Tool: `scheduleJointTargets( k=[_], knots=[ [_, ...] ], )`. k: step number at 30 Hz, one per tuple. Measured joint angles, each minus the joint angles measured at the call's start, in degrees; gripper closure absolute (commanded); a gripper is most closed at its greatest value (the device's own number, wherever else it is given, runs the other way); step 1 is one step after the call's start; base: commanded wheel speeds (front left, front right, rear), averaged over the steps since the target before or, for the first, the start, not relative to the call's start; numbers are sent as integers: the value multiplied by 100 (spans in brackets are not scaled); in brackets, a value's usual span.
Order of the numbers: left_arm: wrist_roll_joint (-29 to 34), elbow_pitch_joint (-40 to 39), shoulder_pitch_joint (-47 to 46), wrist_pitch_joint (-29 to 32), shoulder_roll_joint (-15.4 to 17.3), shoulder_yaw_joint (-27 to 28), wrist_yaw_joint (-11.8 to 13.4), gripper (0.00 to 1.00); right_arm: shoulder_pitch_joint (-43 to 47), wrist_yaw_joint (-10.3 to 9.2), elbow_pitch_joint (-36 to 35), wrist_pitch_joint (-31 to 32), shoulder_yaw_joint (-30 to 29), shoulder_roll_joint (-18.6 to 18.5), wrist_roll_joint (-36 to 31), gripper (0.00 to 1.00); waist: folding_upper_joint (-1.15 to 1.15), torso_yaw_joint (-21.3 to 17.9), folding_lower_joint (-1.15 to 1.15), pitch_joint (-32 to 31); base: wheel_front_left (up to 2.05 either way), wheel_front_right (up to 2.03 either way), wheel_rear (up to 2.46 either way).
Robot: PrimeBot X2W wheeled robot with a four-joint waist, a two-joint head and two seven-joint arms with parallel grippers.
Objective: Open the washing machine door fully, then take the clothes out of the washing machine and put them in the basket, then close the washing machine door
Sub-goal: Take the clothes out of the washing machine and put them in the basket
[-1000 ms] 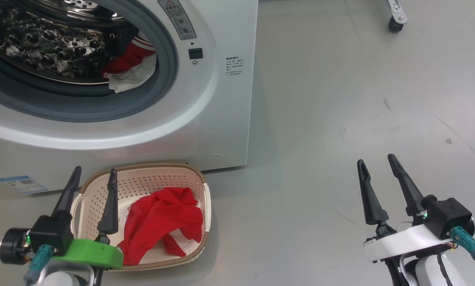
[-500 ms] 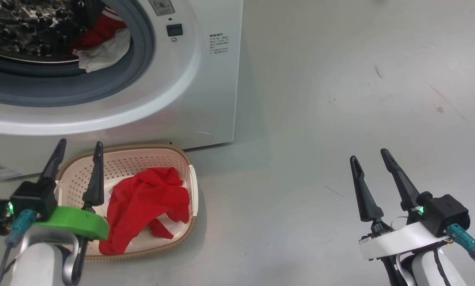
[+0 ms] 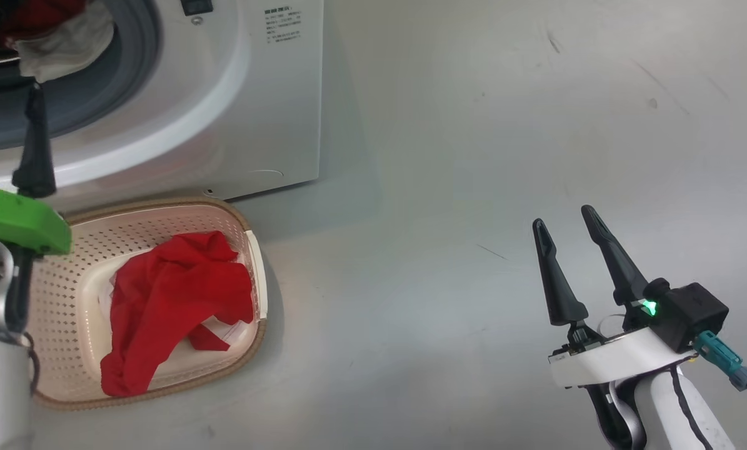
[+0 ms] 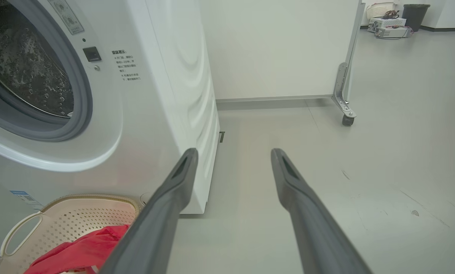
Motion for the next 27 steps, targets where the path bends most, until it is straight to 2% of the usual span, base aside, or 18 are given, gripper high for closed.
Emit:
scheduleJointTargets(
  k=[11,14,20,27],
  knots=[
    [-52,717,-998,1123,505,225,130,0,-237,0,-49,0,48,65,53,0,0,-417,0,545,0,0,0],
    [-81,901,-1290,1313,623,307,142,0,-327,0,-49,0,77,77,93,0,0,-535,0,695,0,0,0],
    [-81,1330,-1740,1695,917,515,326,0,-503,0,-51,0,119,110,102,0,0,-785,1,927,0,0,0],
    [-68,1718,-2238,2060,1053,511,391,0,-563,0,-51,0,142,137,103,0,0,-993,0,1154,0,0,0]
  ],
)
